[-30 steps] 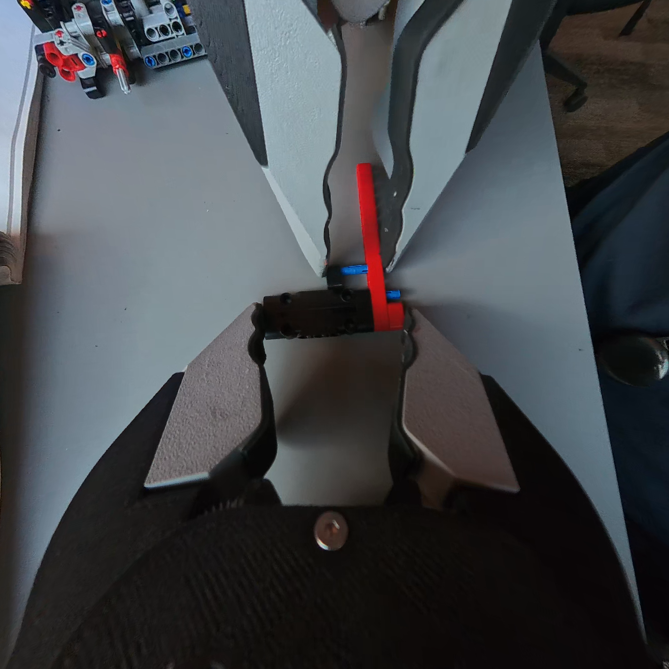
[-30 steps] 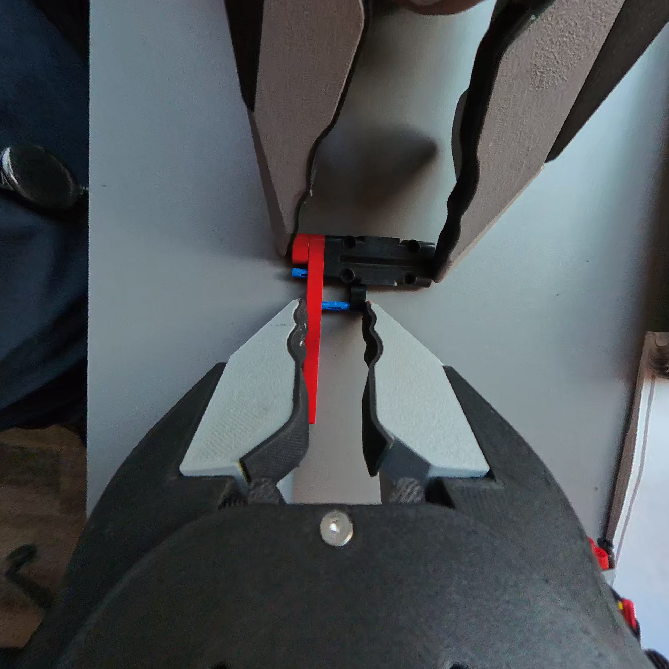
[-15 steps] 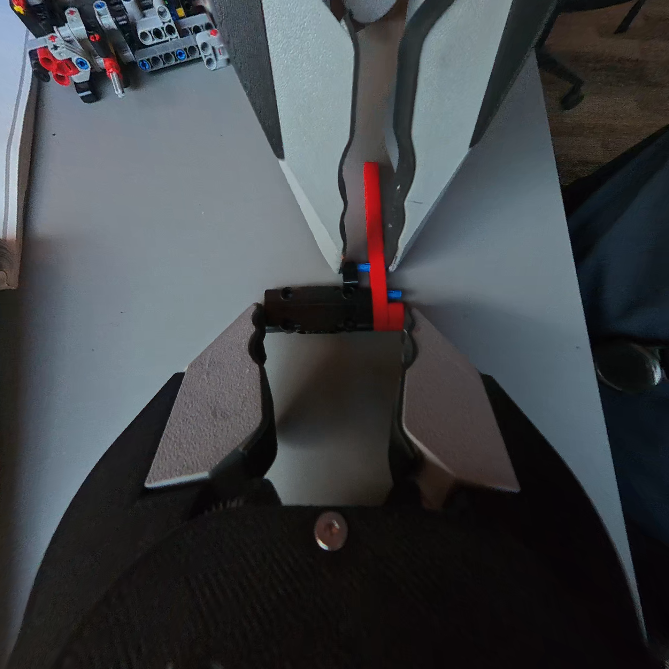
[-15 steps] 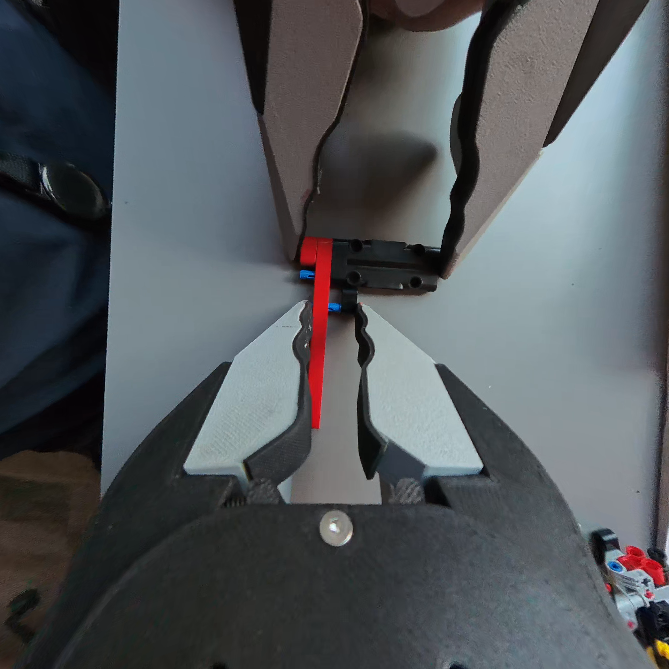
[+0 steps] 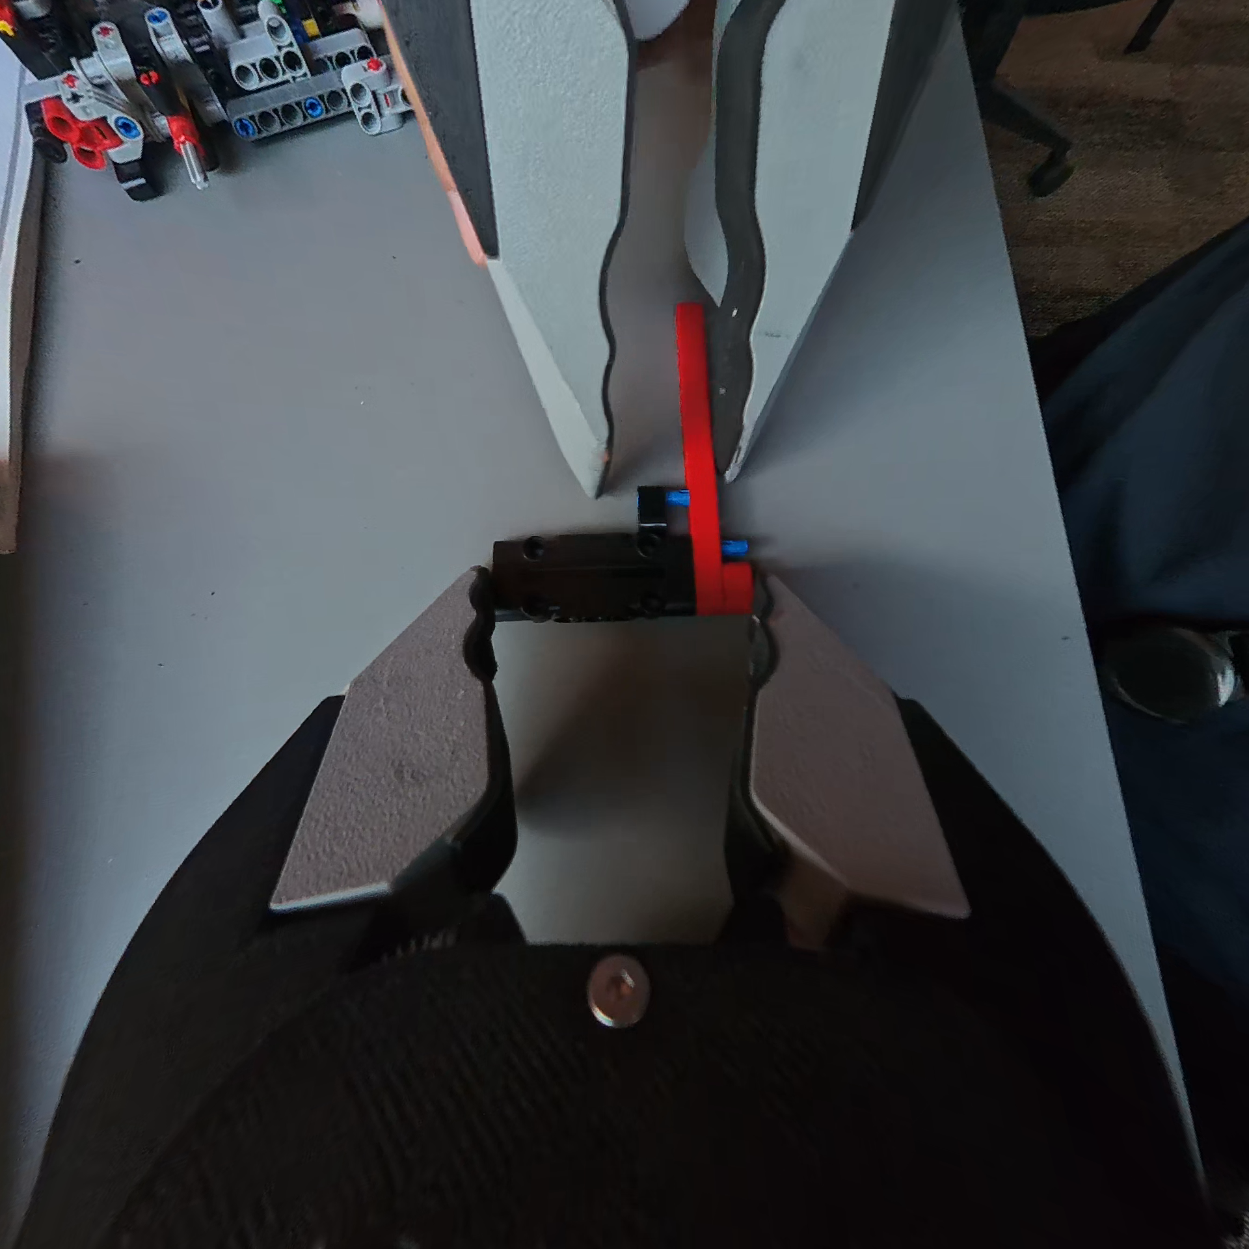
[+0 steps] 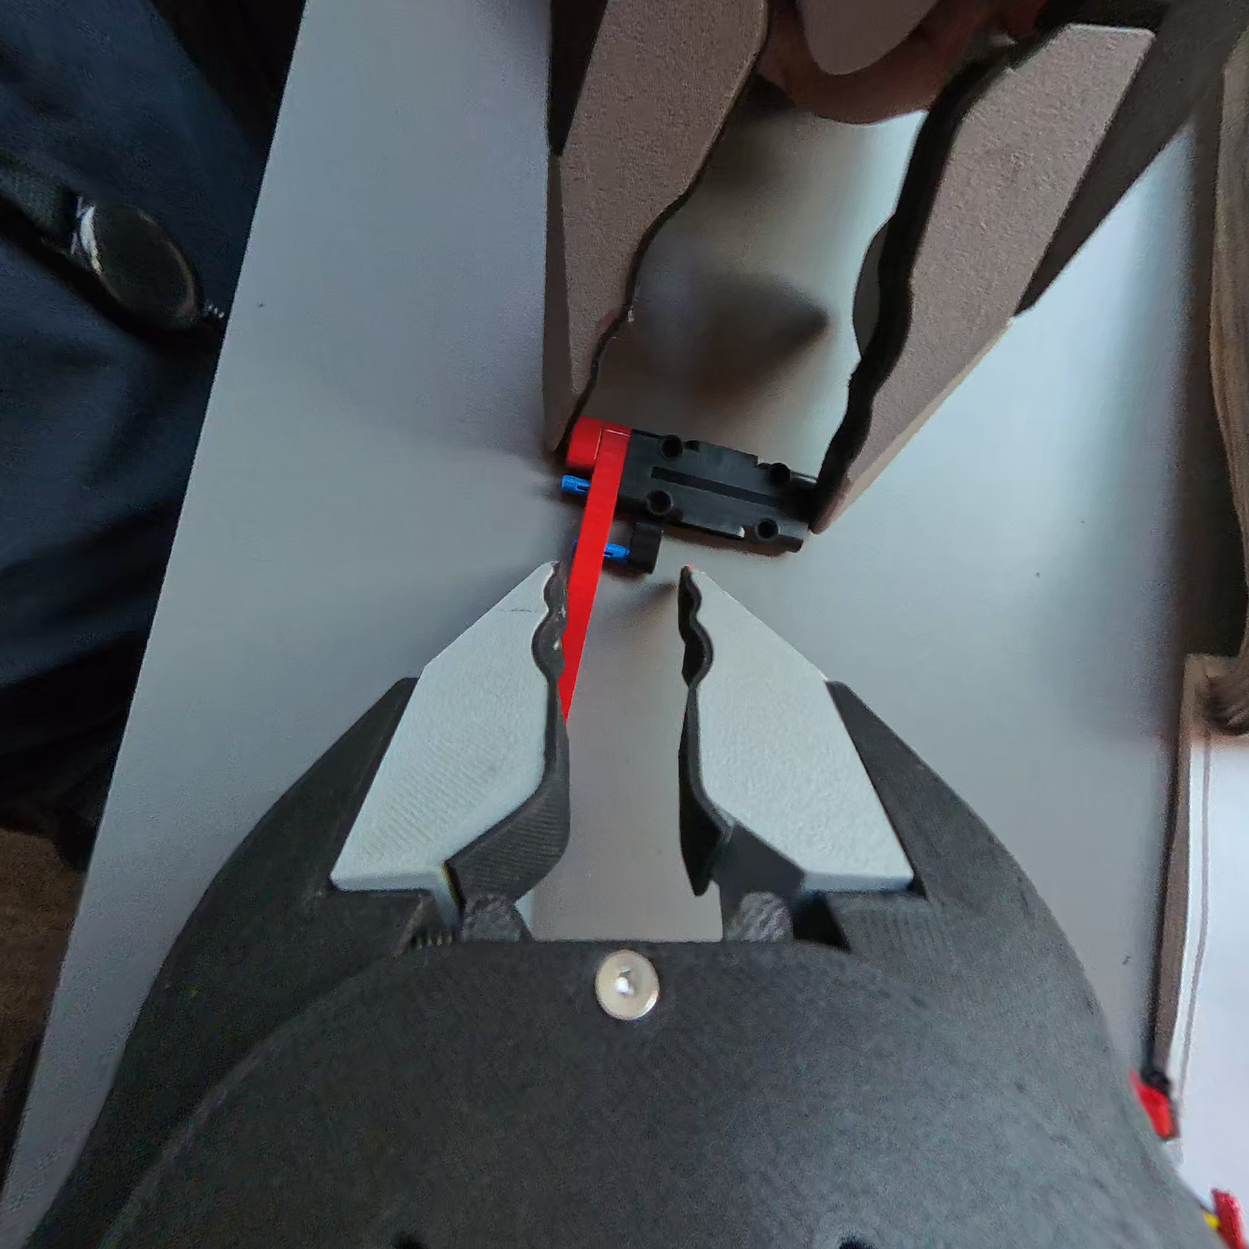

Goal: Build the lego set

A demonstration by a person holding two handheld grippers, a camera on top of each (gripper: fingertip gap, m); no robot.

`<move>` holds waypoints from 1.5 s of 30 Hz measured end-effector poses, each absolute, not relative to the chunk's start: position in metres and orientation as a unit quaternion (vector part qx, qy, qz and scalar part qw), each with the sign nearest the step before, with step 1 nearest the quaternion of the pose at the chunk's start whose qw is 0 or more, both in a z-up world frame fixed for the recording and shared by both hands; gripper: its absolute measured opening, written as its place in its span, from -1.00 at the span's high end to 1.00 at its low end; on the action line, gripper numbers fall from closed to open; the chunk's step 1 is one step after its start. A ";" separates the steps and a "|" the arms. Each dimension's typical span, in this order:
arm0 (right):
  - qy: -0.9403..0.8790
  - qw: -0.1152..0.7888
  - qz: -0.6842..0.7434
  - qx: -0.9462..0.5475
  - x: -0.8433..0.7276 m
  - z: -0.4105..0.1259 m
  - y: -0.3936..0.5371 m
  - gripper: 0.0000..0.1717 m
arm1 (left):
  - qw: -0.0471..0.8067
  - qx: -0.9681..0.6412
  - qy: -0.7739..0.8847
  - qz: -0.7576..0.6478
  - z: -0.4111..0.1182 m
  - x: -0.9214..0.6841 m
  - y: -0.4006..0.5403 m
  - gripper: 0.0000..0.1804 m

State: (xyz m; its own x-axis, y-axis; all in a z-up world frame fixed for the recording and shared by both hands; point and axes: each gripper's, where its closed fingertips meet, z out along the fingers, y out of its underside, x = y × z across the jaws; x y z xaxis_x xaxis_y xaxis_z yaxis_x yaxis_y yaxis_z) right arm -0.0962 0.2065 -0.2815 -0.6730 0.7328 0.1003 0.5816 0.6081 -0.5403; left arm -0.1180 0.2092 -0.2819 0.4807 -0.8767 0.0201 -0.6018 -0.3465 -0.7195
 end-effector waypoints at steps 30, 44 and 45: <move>-0.888 0.126 0.281 -0.340 -0.098 -0.281 0.194 0.72 | 0.327 -0.787 0.477 -0.215 -0.282 -0.116 0.204 0.17; -0.898 0.134 0.287 -0.306 -0.095 -0.281 0.195 0.71 | 0.326 -0.787 0.476 -0.218 -0.282 -0.117 0.205 0.17; -0.898 0.134 0.290 -0.304 -0.095 -0.281 0.195 0.71 | 0.326 -0.787 0.476 -0.217 -0.282 -0.117 0.205 0.17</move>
